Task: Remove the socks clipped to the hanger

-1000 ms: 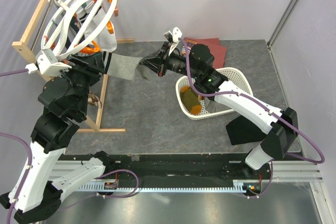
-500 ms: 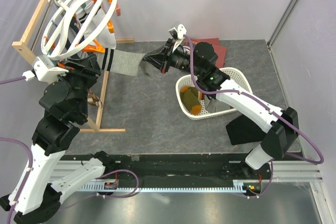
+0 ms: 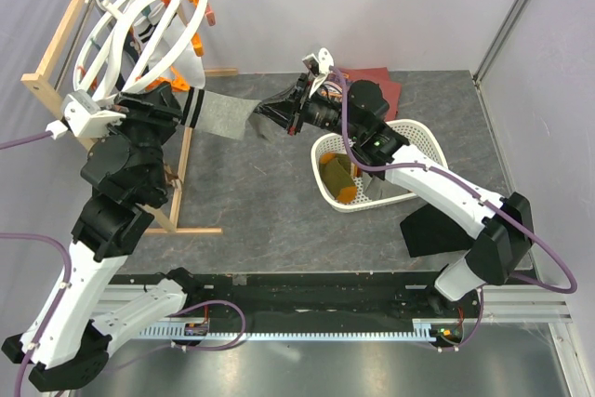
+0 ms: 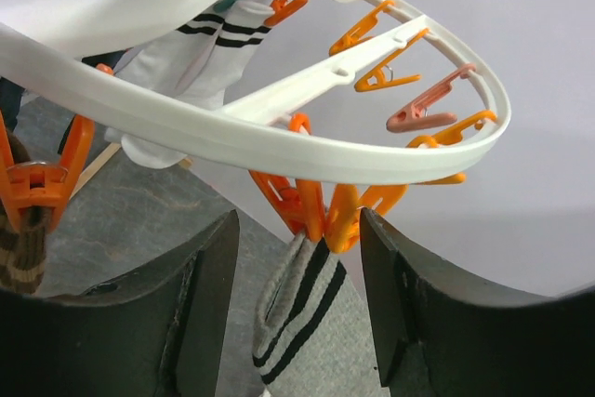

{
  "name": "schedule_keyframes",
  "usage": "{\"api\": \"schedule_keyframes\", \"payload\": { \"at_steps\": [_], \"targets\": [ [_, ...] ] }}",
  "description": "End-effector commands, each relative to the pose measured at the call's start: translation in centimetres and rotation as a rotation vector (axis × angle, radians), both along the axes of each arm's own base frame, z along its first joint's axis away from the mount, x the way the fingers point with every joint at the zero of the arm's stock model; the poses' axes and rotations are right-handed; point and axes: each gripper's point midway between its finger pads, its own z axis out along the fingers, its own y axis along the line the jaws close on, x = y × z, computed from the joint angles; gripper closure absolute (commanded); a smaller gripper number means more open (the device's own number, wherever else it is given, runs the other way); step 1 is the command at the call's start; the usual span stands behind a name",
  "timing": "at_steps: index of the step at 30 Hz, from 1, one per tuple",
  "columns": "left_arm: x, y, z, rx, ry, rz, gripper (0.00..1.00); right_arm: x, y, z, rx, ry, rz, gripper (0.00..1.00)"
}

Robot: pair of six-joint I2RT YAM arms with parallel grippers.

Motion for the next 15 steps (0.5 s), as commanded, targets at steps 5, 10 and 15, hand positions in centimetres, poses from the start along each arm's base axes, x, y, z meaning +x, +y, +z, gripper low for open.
{"api": "schedule_keyframes", "payload": {
  "at_steps": [5,10,15],
  "targets": [
    [0.3,1.1,1.7,-0.021,-0.055,0.082,0.36,-2.3,-1.2,3.8,0.097,-0.072,0.050,1.00],
    [0.7,0.6,0.6,-0.048,-0.047,0.068,0.37,-2.6,-1.2,4.2,0.108,-0.073,0.064,1.00],
    [0.4,1.1,-0.1,-0.064,-0.041,0.090,0.40,-2.5,-1.2,4.5,0.111,-0.074,0.065,1.00]
  ]
}}
